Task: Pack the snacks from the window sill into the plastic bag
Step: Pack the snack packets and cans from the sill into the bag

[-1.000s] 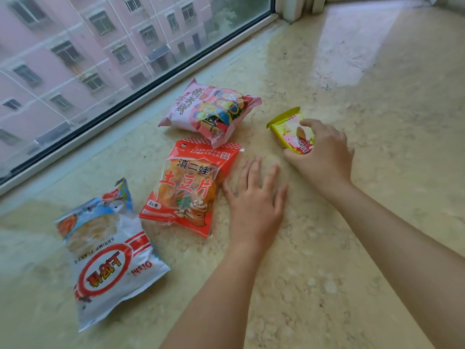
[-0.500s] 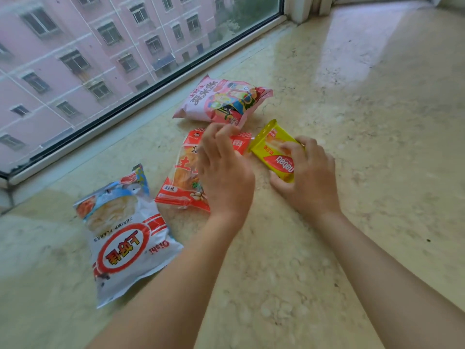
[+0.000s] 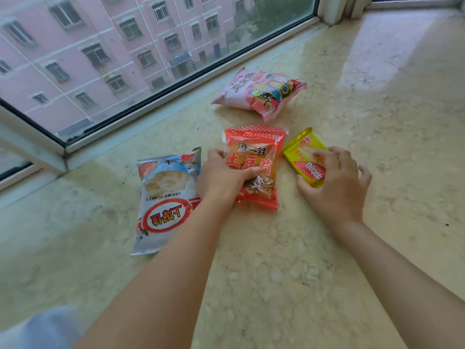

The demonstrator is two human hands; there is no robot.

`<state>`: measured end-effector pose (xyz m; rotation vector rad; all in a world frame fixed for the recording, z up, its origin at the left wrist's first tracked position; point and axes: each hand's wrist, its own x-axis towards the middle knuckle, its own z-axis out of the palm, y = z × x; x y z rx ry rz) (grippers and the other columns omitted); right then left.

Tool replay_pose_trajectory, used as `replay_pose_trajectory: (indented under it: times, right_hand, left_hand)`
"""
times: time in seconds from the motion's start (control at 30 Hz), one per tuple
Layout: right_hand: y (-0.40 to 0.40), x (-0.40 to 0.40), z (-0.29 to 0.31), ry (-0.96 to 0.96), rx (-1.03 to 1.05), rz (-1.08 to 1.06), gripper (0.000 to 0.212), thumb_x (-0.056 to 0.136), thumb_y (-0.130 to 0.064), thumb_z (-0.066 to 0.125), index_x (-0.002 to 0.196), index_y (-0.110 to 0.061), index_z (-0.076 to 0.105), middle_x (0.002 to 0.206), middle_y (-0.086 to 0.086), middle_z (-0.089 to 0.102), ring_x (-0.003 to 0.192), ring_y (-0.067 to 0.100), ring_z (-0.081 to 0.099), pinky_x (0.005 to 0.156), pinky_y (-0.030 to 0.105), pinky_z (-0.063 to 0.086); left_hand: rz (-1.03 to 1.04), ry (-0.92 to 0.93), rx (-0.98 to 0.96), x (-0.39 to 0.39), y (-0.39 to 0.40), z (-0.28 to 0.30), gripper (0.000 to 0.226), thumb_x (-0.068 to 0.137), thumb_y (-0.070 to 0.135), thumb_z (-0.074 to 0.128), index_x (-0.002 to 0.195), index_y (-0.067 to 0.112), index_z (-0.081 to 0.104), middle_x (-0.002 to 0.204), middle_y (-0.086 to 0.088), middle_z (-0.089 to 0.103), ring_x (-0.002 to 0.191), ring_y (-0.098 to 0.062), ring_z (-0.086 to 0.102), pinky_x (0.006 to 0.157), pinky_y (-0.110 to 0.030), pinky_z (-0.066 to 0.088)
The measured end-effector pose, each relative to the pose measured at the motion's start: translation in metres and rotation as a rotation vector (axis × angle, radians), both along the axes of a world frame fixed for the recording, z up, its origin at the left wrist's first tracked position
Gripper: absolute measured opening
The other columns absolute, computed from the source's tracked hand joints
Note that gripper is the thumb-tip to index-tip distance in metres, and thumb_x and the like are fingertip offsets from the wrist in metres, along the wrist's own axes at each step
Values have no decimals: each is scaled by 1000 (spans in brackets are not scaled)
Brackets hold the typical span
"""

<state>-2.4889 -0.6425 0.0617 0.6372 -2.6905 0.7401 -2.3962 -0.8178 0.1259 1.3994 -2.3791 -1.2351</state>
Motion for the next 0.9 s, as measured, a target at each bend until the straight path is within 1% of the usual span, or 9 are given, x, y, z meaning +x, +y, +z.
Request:
replay_pose_trajectory:
  times: [0.1,0.17,0.2,0.33,0.47,0.6,0.7,0.77,0.9]
  right_hand:
    - [11,24,6,-39,-42,-19,54,67,-48,62,116,-27,55,123,1,54,111,24,55,99,51,31]
    - [20,37,12,-39,-53,-20,54,66,-49,63,115,-28,54,123,0,54,111,22,55,99,51,32]
    - [24,43,17,-42,-57,-19,54,66,-49,63,115,-28,54,122,-1,55,111,21,55,99,50,32]
    - [39,69,41,-50,-108,-19,54,68,-45,70,116,-27,54,120,-1,56,112,20,54,98,50,33]
    - [52,110,73,-52,-173,-1,56,67,-38,78,116,-26,54,120,-1,55,112,19,54,100,50,34]
    - [64,164,107,-59,-191,53,57,66,-36,78,117,-24,55,116,-3,56,109,19,54,94,44,37]
    - [74,212,129,-78,-226,109,56,67,-34,79,117,-22,55,115,-2,56,107,20,54,87,41,43]
    - [82,244,141,-106,-279,141,55,68,-29,79,117,-19,55,116,0,54,108,21,52,87,36,45]
    - [94,299,161,-144,-323,181,56,67,-21,80,118,-18,56,115,1,53,109,19,50,90,28,42]
  left_hand:
    - [-30,84,70,15,11,3,66,59,42,88,106,24,47,97,5,65,85,-15,67,76,-40,57]
    - [-16,167,196,27,18,8,56,64,26,88,104,25,48,89,1,65,74,-18,71,73,-43,59]
    - [-9,205,248,34,21,9,55,65,22,88,103,26,48,90,-3,66,72,-21,72,71,-46,59]
    - [19,332,311,70,42,23,57,65,16,86,104,29,48,94,-5,70,74,-22,73,68,-50,59]
    - [105,477,355,124,69,50,52,73,4,81,109,24,49,92,1,69,74,-15,73,62,-39,61]
    - [199,580,398,185,91,74,49,75,3,79,103,30,49,101,-2,71,81,-21,73,65,-45,60]
    - [219,605,361,230,106,90,50,74,4,79,106,30,50,101,-3,70,77,-19,73,63,-44,60]
    - [202,606,313,260,115,101,52,73,8,81,109,31,51,103,-2,69,76,-19,73,59,-41,60]
    - [189,598,269,320,123,127,51,74,13,81,108,34,51,100,1,69,74,-16,72,55,-34,59]
